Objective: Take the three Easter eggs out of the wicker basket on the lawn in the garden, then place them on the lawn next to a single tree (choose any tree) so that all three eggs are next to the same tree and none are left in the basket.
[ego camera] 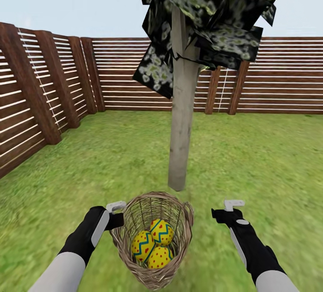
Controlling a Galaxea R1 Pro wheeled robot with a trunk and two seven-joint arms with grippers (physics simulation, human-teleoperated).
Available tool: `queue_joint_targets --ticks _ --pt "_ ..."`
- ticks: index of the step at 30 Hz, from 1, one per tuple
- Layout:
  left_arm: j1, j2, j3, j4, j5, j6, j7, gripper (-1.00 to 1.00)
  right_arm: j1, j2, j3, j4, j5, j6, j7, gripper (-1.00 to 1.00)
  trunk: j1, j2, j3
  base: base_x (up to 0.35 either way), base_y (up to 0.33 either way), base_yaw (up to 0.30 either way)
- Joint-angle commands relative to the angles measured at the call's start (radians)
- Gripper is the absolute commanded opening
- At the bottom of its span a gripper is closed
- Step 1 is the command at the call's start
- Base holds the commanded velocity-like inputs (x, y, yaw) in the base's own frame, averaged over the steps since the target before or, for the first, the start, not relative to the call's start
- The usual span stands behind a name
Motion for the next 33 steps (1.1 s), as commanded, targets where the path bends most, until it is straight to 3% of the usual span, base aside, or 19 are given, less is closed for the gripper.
queue_joint_targets --ticks 1,33 --pt "-0.001 -0.001 0.003 -0.001 0.021 0.003 0.007 -1.0 0.0 0.002 0.0 -0.003 0.011 0.006 0.001 1.0 0.004 -0.008 -0.004 0.0 0.0 0.0" --pt "-0.001 0.001 0.004 -0.005 0.021 0.003 0.007 -1.0 0.0 0.004 0.0 -0.005 0.011 0.006 0.001 1.0 0.115 -0.211 -0.095 0.0 0.0 0.0"
